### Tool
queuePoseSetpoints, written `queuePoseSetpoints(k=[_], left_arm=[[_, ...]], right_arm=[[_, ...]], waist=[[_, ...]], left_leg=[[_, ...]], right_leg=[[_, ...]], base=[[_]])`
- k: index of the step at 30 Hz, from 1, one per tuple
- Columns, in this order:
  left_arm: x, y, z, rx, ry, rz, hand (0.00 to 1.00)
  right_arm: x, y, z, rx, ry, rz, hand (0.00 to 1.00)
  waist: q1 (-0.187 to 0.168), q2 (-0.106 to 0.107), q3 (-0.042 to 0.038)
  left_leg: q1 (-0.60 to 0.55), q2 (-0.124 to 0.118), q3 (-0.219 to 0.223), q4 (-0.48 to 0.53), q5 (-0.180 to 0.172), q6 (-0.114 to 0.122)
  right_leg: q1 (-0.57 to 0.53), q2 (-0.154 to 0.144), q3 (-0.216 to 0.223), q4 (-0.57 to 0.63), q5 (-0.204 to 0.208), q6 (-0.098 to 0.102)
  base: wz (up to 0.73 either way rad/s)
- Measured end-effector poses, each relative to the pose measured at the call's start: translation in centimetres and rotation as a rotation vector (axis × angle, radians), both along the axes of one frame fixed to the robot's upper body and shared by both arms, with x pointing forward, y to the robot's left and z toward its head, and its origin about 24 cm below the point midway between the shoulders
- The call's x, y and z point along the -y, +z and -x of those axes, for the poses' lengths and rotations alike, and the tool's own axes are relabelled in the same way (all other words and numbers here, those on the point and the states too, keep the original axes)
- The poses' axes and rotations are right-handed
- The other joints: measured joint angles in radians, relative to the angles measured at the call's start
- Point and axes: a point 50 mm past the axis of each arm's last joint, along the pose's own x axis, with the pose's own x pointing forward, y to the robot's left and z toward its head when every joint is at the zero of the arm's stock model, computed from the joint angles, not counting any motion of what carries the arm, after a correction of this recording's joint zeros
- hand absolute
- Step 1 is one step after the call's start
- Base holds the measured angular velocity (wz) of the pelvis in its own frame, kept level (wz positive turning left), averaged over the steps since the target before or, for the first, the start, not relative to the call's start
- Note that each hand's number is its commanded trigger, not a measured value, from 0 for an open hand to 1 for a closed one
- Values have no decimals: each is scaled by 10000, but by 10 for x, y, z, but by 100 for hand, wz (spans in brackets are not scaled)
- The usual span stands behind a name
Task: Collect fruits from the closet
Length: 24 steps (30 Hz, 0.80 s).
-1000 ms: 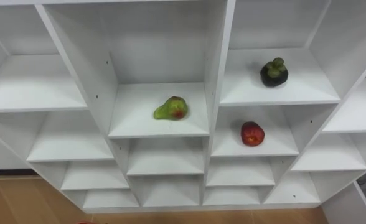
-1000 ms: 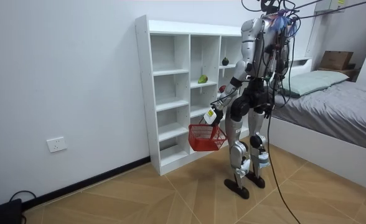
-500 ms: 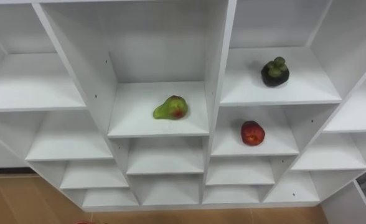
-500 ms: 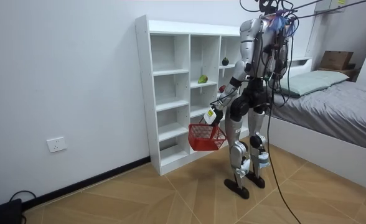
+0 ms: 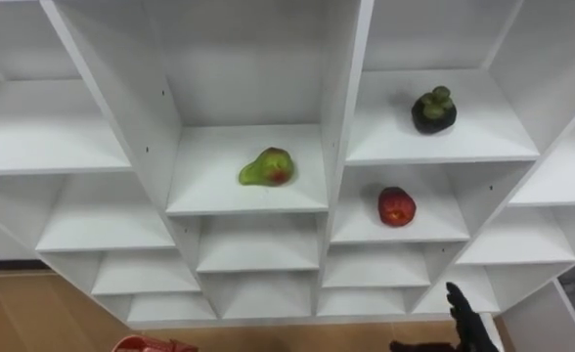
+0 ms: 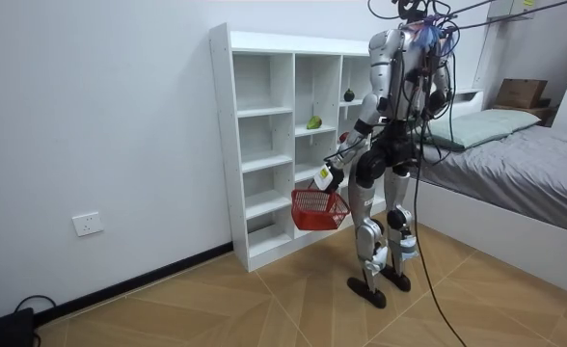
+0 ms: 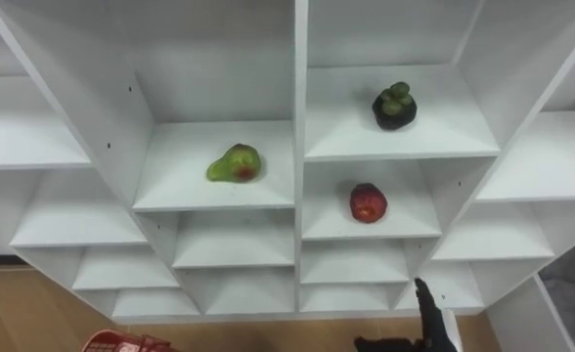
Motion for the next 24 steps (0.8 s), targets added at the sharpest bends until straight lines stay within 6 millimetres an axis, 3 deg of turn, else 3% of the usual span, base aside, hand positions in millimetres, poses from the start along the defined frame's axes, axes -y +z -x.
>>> queuePoseSetpoints(k=[6,12,18,24], left_arm=[[2,3,0,451,-166,14,100],[-1,4,2,432,-110,-132,100],[1,3,3,376,-180,-50,100],[2,2,7,212,-262,112,100]], right_arm=[[-9,43,-21,2367,371,80,0],[-14,76,-35,4208,344,153,0],[-16,98,-47,5397,235,264,0],[-14,107,-54,5838,139,423,0]], waist=[[11,79,39],[-24,89,28],[-7,112,3],[10,119,2]], left_leg=[[-81,32,206,-29,-1,1],[-85,46,226,-40,-10,14],[-73,58,199,-34,-9,12],[-17,133,201,-37,-10,13]], right_leg=[[-227,55,170,143,7,9],[-239,80,206,133,26,9],[-184,89,194,172,33,1],[-192,92,211,230,35,-2]], base=[[-9],[0],[0],[0]])
